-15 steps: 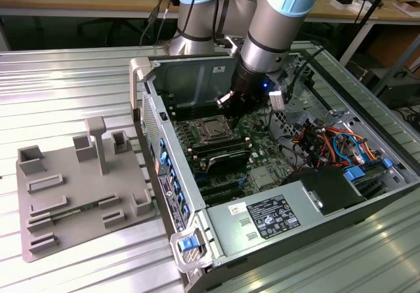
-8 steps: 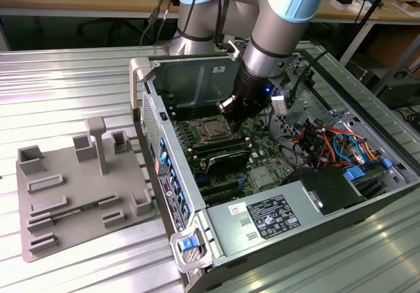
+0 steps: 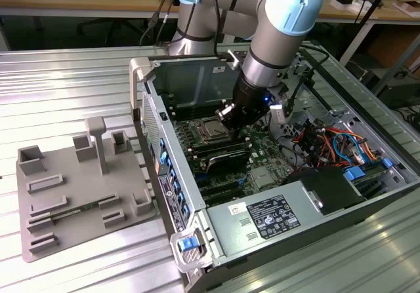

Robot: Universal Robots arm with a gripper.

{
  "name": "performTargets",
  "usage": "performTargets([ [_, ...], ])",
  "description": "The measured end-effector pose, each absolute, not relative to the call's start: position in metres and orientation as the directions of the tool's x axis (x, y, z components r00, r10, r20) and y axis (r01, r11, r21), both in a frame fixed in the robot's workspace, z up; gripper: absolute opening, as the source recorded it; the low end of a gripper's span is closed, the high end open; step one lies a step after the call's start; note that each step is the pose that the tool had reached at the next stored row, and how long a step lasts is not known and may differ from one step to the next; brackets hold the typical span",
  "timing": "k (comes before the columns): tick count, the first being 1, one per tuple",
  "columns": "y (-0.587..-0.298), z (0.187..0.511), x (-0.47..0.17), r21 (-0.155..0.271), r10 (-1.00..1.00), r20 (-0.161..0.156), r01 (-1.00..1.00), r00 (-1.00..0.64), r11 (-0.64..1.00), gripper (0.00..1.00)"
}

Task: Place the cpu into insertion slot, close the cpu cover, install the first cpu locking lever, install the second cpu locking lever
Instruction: 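Install the second cpu locking lever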

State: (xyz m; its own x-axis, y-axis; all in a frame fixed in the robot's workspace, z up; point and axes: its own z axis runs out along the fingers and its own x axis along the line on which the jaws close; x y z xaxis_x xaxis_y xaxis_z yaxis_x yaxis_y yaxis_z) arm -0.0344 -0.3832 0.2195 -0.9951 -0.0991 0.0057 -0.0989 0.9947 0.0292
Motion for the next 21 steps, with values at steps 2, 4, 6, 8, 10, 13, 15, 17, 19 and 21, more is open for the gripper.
performTargets([
  [2,-0.383,0.218,-0.034,0.029,-0.099,0.006,-0.099,-0.995,0.995,0.11],
  [4,-0.383,0.216,-0.039,0.029,-0.099,0.006,-0.099,-0.995,0.995,0.11],
  [6,-0.383,0.215,-0.045,0.029,-0.099,0.006,-0.099,-0.995,0.995,0.11],
  [8,-0.383,0.215,-0.051,0.030,-0.099,0.006,-0.099,-0.995,0.995,0.11],
  [10,-0.384,0.215,-0.054,0.030,-0.099,0.005,-0.099,-0.995,0.995,0.11],
  [13,-0.384,0.215,-0.060,0.030,-0.099,0.005,-0.099,-0.995,0.995,0.11],
  [15,-0.384,0.214,-0.064,0.030,-0.099,0.005,-0.099,-0.995,0.995,0.11],
  [17,-0.384,0.213,-0.067,0.030,-0.099,0.005,-0.099,-0.995,0.995,0.11],
  [19,-0.384,0.212,-0.073,0.030,-0.099,0.005,-0.099,-0.995,0.995,0.11],
  [21,-0.384,0.211,-0.077,0.030,-0.099,0.005,-0.099,-0.995,0.995,0.11],
])
